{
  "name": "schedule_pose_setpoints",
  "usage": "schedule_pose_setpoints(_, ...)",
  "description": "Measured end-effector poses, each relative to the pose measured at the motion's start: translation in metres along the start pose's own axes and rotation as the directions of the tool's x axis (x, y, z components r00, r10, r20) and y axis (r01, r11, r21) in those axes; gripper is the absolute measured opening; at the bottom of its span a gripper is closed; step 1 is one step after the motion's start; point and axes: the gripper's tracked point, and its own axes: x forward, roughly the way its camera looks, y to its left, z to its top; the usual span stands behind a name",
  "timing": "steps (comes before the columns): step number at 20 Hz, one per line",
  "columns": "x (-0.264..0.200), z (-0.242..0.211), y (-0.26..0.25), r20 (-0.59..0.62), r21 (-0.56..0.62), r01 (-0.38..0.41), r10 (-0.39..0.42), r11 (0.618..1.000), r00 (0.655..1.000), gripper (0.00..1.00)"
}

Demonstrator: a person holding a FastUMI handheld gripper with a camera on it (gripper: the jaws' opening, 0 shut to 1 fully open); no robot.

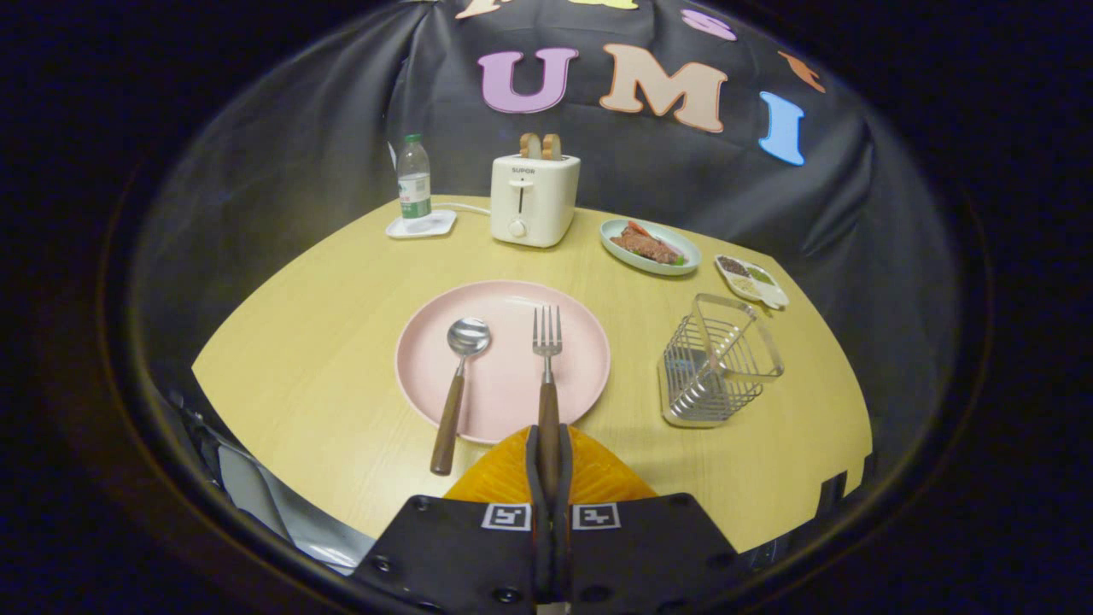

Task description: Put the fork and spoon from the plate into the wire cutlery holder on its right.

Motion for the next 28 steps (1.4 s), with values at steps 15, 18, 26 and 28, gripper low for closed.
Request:
schedule_pose_setpoints(15, -0.068, 0.066, -0.056, -0.202, 0.199, 0.275, -0.235, 0.941, 0.951, 0.04)
schedule_pose_setpoints(18, -0.069, 0.074, -0.07, -0.264, 0.223, 0.325, -0.264, 0.919, 0.928, 0.04)
schedule_pose_setpoints(26, -0.05, 0.061, -0.098, -0.481, 0.38, 0.439, -0.231, 0.814, 0.846, 0.04)
schedule_pose_setpoints(28, -0.04, 0.059, -0.103, -0.529, 0.41, 0.462, -0.207, 0.786, 0.823, 0.04)
